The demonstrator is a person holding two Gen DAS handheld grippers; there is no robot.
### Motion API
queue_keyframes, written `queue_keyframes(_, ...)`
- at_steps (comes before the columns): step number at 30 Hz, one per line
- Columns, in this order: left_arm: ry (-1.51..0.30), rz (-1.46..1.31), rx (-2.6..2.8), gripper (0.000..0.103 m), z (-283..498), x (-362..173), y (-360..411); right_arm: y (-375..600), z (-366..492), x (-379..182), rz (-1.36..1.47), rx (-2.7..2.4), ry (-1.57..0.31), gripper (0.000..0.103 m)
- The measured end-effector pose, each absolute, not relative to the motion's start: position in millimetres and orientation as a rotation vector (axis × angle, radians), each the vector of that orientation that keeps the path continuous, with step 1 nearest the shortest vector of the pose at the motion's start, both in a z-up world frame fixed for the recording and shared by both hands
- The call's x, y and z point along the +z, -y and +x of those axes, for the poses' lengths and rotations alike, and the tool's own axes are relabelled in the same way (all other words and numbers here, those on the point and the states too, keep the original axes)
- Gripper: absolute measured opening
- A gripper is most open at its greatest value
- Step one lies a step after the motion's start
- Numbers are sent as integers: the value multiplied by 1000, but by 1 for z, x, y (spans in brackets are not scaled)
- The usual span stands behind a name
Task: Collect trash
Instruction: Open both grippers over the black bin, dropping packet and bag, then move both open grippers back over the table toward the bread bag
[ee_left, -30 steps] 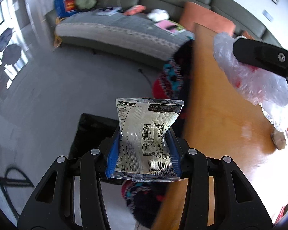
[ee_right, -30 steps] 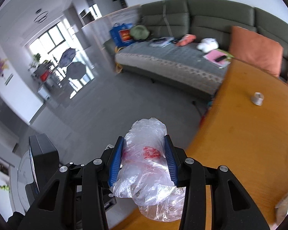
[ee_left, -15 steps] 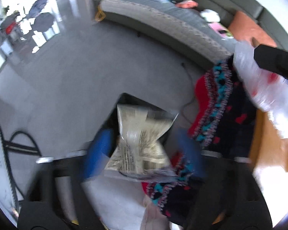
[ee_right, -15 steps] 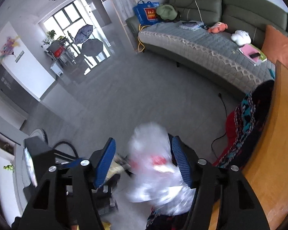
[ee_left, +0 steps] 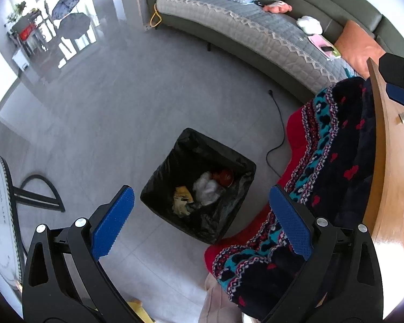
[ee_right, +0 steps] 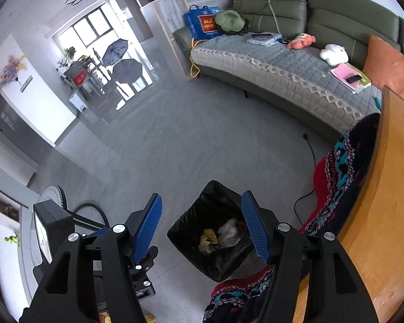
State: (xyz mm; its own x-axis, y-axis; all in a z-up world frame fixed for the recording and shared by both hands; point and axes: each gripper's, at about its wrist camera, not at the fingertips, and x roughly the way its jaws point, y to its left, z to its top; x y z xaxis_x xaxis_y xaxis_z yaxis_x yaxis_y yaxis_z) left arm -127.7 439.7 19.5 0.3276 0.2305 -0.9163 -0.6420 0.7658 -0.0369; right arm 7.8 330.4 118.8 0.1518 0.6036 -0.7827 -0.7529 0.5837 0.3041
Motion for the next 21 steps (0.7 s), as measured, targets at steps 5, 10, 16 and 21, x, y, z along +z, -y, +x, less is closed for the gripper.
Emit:
queue_keyframes(5,-1089,-412,561,97,-120,28,-425,-303,11,127,-136,953,-1012,63)
queue_keyframes(10,-1067,-380,511,97,-110,40,-400,-267,16,139,-97,914,-989,63)
queue_keyframes(16,-1046,-341,403,97,-87,56,-353,-208,25,151,-40,850,-962,63)
queue_keyframes(21,-1039,-273,302,97,-62,67,-297,-154,34,156,2,786,-944,63)
